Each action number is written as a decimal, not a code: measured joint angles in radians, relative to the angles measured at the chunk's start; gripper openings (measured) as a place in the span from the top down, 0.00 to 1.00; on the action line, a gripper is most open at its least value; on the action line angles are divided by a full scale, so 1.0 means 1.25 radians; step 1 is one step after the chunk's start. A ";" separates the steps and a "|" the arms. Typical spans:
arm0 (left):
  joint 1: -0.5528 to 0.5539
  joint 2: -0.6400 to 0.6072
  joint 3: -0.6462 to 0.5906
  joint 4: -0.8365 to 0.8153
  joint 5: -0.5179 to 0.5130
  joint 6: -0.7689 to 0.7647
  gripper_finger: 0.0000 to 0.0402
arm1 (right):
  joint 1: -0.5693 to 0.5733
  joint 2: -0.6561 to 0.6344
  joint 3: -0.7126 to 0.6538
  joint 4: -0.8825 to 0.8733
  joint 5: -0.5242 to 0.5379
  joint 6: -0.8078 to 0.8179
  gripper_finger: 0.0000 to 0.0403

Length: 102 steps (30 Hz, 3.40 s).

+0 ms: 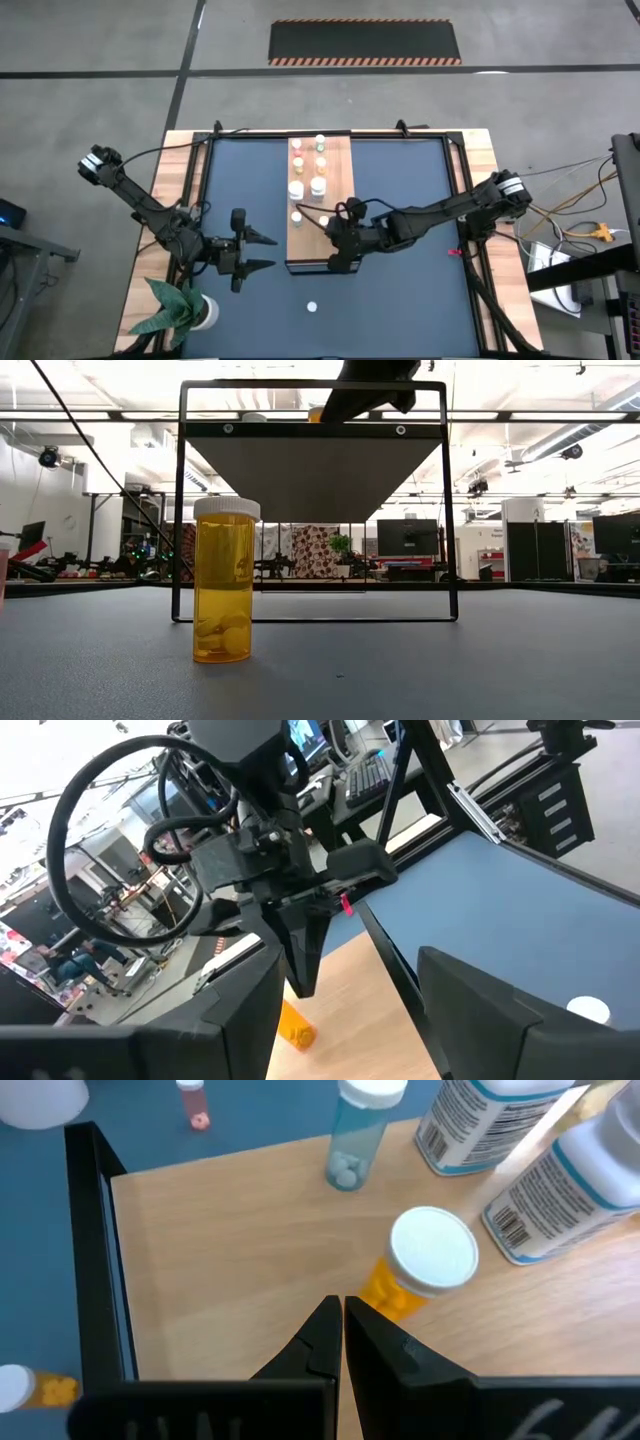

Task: Pick and place medicine bottles onto shelf by color
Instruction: Put the orange pill bottle on the shelf aligned with the blue pill bottle

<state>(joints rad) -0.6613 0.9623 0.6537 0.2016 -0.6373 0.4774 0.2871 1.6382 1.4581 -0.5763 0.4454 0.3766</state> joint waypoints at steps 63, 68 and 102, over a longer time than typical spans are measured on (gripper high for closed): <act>0.000 0.000 -0.003 0.000 0.001 0.000 0.47 | -0.061 0.006 0.002 -0.015 0.021 -0.065 0.98; 0.000 0.000 -0.004 0.000 0.001 -0.001 0.47 | -0.041 -0.011 0.002 -0.024 0.022 -0.072 0.98; -0.001 0.005 -0.006 0.126 0.062 -0.109 0.47 | 0.290 -0.042 -0.129 0.299 0.168 -0.171 0.98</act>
<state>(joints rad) -0.6621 0.9684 0.6460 0.3588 -0.5596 0.3413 0.6502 1.5860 1.2973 -0.2021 0.6556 0.1635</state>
